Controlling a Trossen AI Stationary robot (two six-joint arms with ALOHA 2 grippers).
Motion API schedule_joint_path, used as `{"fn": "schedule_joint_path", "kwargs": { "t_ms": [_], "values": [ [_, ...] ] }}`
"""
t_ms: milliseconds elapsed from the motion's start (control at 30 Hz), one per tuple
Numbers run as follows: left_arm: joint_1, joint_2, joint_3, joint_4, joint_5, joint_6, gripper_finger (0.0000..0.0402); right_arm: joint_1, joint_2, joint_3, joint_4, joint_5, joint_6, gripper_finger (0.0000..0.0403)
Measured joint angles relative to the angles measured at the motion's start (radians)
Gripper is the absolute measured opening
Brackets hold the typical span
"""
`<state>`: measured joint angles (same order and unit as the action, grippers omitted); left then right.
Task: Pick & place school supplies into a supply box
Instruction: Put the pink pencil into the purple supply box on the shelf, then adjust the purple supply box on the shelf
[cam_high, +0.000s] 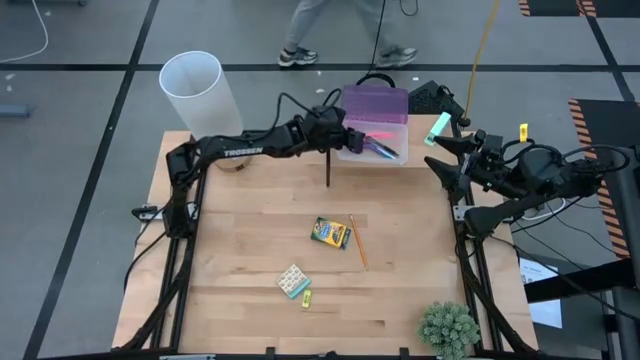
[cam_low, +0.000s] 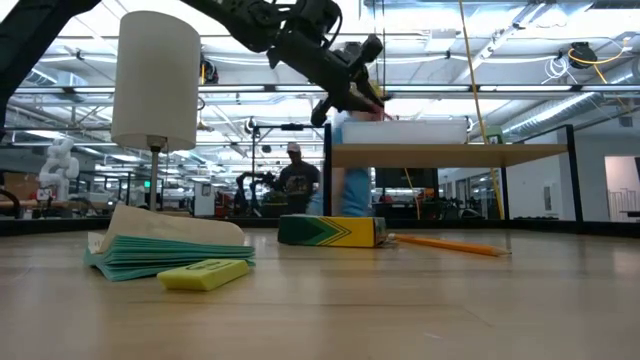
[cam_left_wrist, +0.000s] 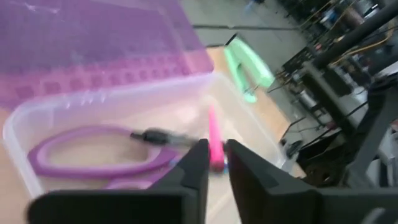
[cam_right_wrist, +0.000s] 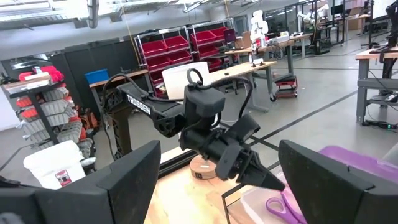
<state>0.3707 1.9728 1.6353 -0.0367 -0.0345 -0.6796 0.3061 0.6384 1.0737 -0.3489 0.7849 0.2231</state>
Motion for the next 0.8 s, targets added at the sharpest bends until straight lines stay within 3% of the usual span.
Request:
{"fn": "schedule_joint_path", "kwargs": {
  "t_ms": [200, 400, 800],
  "values": [
    [-0.007, 0.0, 0.0, 0.004, -0.001, 0.004, 0.0133, 0.0, 0.0, 0.0, 0.0, -0.002, 0.0, 0.0318],
    [-0.006, -0.012, 0.0, 0.0, -0.003, 0.011, 0.0165, 0.0, 0.0, 0.0, 0.0, -0.003, 0.0, 0.0318],
    [-0.019, -0.095, 0.0, -0.06, 0.039, 0.083, 0.0134, 0.0, 0.0, 0.0, -0.053, -0.004, 0.06, 0.0318]
  ]
}}
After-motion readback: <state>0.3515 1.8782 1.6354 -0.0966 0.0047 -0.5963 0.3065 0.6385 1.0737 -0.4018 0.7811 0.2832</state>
